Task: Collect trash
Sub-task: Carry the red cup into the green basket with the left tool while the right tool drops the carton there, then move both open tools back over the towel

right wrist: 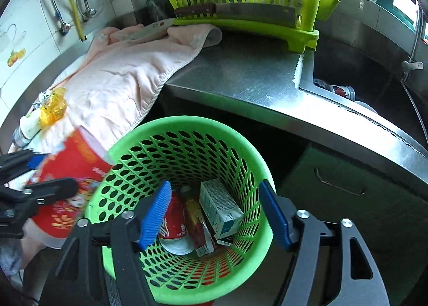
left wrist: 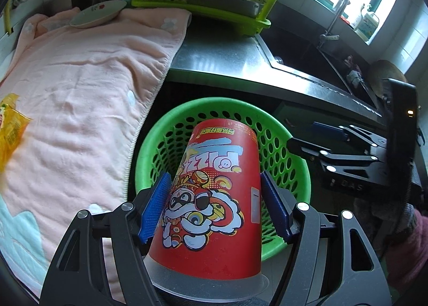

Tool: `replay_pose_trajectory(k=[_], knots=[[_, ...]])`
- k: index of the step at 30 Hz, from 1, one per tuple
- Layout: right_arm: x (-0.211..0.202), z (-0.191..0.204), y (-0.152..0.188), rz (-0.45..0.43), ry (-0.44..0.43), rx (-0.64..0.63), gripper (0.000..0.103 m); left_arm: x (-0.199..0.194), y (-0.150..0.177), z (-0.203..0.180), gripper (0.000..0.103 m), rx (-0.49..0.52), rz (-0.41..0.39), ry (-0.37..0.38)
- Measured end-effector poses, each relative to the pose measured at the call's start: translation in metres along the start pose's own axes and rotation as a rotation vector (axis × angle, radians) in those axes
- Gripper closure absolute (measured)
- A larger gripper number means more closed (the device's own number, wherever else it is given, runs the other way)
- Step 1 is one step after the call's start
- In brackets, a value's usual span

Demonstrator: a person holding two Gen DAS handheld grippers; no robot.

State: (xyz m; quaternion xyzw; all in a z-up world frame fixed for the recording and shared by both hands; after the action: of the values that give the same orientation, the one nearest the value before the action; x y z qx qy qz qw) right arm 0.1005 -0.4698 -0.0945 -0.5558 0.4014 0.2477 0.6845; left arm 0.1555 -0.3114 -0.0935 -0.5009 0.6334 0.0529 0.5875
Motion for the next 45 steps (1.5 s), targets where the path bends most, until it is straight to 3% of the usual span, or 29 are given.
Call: replay_pose_trajectory(k=[4,7,22,31,45], knots=[[-0.009,-0.003,0.002,-0.023,-0.004,0.001,0.028,0.012,0.001,-0.006,0.035,-0.006,0.018,0.012],[-0.014,-0.006,0.002,-0.031,-0.012,0.008,0.028,0.013,0.000,-0.011,0.026,-0.003,0.019,0.026],[-0.020,0.006,-0.005,-0.052,-0.052,0.009,0.021,-0.017,0.005,0.010,0.026,-0.032,-0.025,-0.027],[-0.015,0.056,-0.019,-0.059,-0.112,-0.084,0.017,-0.058,0.014,0.047,0.026,-0.077,-0.088,-0.098],[0.000,0.149,-0.056,-0.077,-0.230,-0.211,0.014,-0.128,0.037,0.139,0.026,-0.225,-0.171,-0.229]])
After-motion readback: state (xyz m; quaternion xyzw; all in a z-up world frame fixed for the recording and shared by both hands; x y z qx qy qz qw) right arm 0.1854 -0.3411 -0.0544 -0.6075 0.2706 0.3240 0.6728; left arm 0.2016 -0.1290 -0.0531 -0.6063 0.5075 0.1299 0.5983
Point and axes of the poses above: each gripper's, at about its wrist camera, not at the fingertips, and x roughly the way its jaws point, z to its left, y to its underside, the point moved 4 cm from there along x, roughly the way its jaws point, and after that the axes turned 4 degrees about y, right-handed, at the moved point
